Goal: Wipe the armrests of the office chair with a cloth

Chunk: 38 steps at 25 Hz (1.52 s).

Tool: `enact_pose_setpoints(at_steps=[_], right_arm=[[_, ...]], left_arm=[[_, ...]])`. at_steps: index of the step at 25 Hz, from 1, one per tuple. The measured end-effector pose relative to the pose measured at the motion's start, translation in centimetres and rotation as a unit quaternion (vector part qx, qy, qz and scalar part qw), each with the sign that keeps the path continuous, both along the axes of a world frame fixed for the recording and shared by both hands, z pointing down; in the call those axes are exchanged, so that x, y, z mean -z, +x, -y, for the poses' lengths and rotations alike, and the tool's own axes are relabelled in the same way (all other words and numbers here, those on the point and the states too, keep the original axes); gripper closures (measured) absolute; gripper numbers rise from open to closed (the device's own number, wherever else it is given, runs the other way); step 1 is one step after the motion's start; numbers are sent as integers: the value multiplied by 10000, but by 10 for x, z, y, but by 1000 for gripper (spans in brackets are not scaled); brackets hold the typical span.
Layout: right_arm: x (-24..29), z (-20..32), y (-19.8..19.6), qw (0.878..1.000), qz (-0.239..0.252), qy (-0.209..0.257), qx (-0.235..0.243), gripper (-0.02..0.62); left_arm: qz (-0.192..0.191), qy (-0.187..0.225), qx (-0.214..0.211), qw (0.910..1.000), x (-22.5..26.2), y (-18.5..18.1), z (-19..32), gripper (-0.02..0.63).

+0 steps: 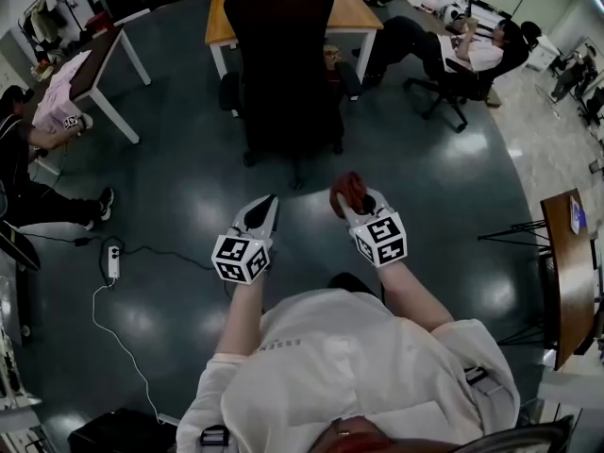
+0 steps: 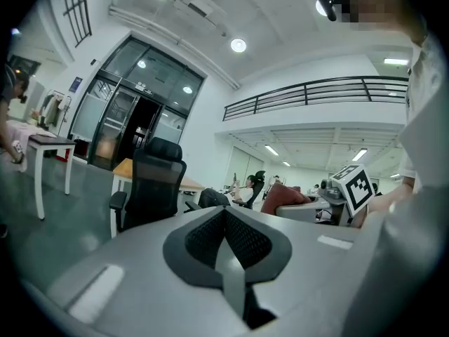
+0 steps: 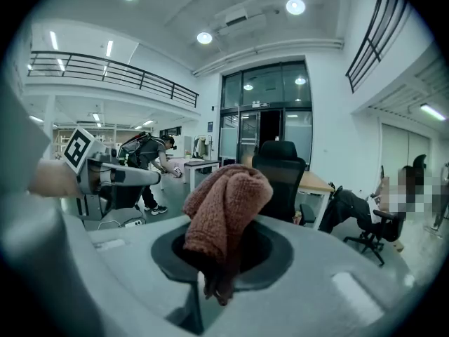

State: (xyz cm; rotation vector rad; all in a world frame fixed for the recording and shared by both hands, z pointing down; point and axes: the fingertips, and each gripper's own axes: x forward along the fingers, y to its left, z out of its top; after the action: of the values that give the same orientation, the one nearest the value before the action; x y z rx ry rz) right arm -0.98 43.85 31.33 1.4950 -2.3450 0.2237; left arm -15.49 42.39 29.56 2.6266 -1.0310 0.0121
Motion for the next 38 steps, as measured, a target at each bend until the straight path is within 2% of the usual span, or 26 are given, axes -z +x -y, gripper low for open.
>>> enact_pose_setpoints(at_steps=[7,13,18,22,29,38], right_arm=[[-5,6,2,9999,86,-98,-91,541],[-13,13,3,9996,141,-215,-100,541],[-30,46,5,9988,251,-422,-13,541],[-50,86,5,9974,285,-651,119,541],[-72,186,13,9944,335,-947,336,541],[-76,302,-3,9886,109,-1083,1042,541]], left_arm=[[21,-25,0,10000,-1,-2,6,589],[11,-213,288,9994,-13,-16,13,589],[-12,-345,545,9979,-29,-21,41,589],[96,-556,762,9955,-47,-28,77,589],[211,-849,1124,9898,-64,-39,165,589],[444,-789,1492,9847,-65,-45,271,589]])
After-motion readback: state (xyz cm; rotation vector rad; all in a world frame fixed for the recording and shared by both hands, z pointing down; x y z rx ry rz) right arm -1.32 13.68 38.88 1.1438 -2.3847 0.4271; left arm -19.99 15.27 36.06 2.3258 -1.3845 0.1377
